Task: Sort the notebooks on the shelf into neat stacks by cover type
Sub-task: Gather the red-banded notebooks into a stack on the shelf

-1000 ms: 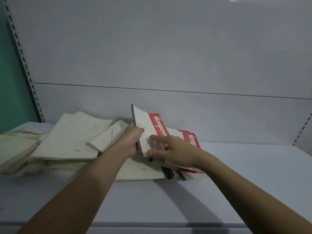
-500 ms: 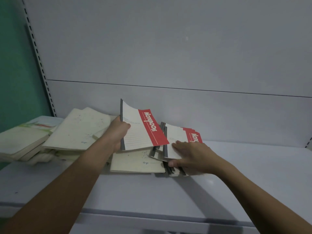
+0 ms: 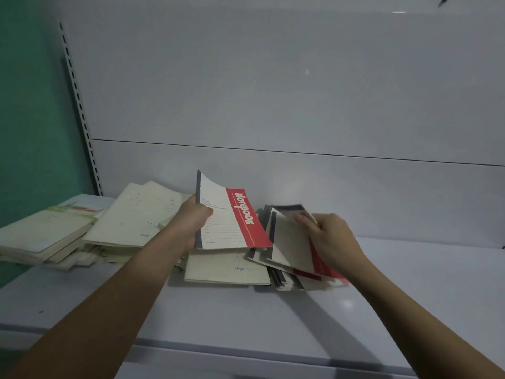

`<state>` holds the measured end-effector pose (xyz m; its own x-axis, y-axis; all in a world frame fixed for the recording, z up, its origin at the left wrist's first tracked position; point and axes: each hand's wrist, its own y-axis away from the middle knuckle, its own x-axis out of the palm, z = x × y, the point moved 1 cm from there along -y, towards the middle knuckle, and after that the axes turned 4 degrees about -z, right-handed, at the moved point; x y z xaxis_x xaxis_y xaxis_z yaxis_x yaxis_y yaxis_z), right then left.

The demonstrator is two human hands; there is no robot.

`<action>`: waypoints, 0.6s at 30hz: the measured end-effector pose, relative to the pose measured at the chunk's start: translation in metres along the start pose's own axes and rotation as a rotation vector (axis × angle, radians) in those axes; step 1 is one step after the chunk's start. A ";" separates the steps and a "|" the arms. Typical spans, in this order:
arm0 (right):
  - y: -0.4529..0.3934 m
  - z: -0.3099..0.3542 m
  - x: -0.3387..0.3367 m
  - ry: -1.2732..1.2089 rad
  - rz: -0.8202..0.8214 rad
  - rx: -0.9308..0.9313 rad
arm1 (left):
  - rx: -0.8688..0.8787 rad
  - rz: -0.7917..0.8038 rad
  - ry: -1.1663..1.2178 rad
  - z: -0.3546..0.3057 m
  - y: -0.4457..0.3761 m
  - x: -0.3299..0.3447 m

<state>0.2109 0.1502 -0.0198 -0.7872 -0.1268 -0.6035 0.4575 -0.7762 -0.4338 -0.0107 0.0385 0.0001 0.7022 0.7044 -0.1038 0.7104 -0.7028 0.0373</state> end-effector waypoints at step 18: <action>0.008 0.029 0.030 0.110 0.297 -0.200 | 0.030 -0.093 0.119 0.000 -0.005 -0.014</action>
<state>0.1788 0.1223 -0.0215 -0.5638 -0.2526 -0.7864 0.7396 -0.5782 -0.3445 -0.0241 0.0316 0.0015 0.6353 0.7722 0.0133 0.7722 -0.6353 0.0035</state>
